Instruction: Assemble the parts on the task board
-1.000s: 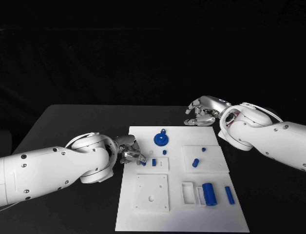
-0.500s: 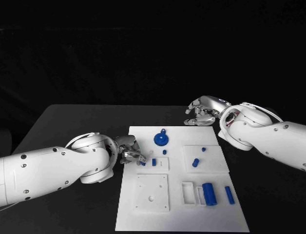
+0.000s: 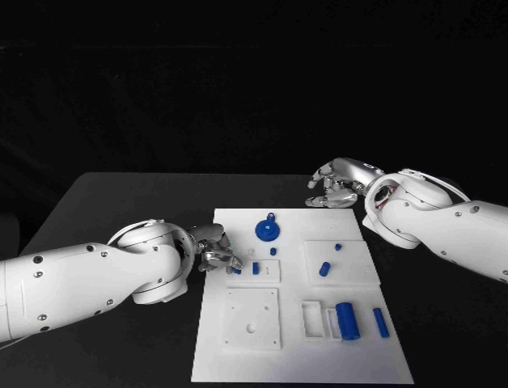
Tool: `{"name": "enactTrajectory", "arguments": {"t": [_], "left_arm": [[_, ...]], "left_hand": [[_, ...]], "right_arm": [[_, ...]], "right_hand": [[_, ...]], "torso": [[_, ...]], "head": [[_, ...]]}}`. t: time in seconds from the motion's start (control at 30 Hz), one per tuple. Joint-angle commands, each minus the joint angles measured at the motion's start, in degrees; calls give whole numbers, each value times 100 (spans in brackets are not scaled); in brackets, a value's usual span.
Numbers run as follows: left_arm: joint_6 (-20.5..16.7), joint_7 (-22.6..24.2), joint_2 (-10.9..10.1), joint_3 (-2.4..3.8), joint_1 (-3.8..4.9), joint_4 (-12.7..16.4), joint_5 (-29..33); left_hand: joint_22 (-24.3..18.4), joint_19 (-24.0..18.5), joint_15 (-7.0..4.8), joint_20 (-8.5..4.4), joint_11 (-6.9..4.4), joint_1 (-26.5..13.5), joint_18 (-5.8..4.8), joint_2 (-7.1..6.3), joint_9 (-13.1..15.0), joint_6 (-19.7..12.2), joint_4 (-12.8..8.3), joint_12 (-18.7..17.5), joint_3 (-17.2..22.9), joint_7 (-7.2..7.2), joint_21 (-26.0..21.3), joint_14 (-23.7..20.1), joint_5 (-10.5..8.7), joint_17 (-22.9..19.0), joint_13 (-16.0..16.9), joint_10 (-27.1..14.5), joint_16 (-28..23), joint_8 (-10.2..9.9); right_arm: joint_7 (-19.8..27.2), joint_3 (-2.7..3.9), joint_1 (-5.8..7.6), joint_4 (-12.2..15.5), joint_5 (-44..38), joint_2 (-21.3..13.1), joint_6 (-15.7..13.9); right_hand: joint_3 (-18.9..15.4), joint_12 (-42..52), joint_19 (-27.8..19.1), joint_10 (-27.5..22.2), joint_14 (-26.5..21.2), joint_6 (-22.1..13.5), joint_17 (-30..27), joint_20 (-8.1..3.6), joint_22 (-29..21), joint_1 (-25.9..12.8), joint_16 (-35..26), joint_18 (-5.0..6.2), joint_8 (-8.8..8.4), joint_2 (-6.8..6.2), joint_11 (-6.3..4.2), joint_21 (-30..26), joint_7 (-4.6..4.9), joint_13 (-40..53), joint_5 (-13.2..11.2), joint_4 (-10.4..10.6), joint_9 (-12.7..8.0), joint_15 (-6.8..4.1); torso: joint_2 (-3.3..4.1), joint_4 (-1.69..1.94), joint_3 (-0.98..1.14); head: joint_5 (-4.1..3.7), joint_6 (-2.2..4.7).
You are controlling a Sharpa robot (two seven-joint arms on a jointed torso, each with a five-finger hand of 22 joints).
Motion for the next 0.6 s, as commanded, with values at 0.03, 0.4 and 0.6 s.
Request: {"name": "enactTrajectory", "arguments": {"t": [0.03,0.4,0.6], "left_arm": [[134,-45,13,-14,-15,7,105],[349,-32,36,-14,-14,-15,324],[342,-43,52,-14,-14,-30,329]], "left_hand": [[-1,38,-76,-942,-254,108,99,148,1,664,-230,37,242,-482,-40,80,81,-7,-6,-247,30,30],[26,39,-97,-931,-214,-99,105,43,-16,636,84,56,178,-456,-87,49,-363,-27,-47,-255,-3,28],[59,42,-108,-931,-216,-182,118,-161,-32,627,361,64,154,-453,-116,44,-867,-35,-84,-259,-10,27]], "right_arm": [[44,2,-3,7,-20,1,65],[42,2,-3,10,-20,-3,75],[42,2,-3,11,-20,-4,76]], "right_hand": [[-3,20,3,-33,5,-68,-6,-48,76,45,-32,274,37,3,-18,-36,113,-5,40,31,9,-5],[-5,21,4,-34,5,-67,-7,-48,76,41,-32,274,37,3,-18,-37,114,-8,42,36,9,-5],[-5,21,4,-34,4,-67,-7,-47,77,39,-32,274,37,4,-17,-37,114,-9,43,39,9,-5]], "torso": [[0,1,-1],[-1,2,3],[-1,-1,4]], "head": [[2,0],[3,-2],[8,-1]]}}
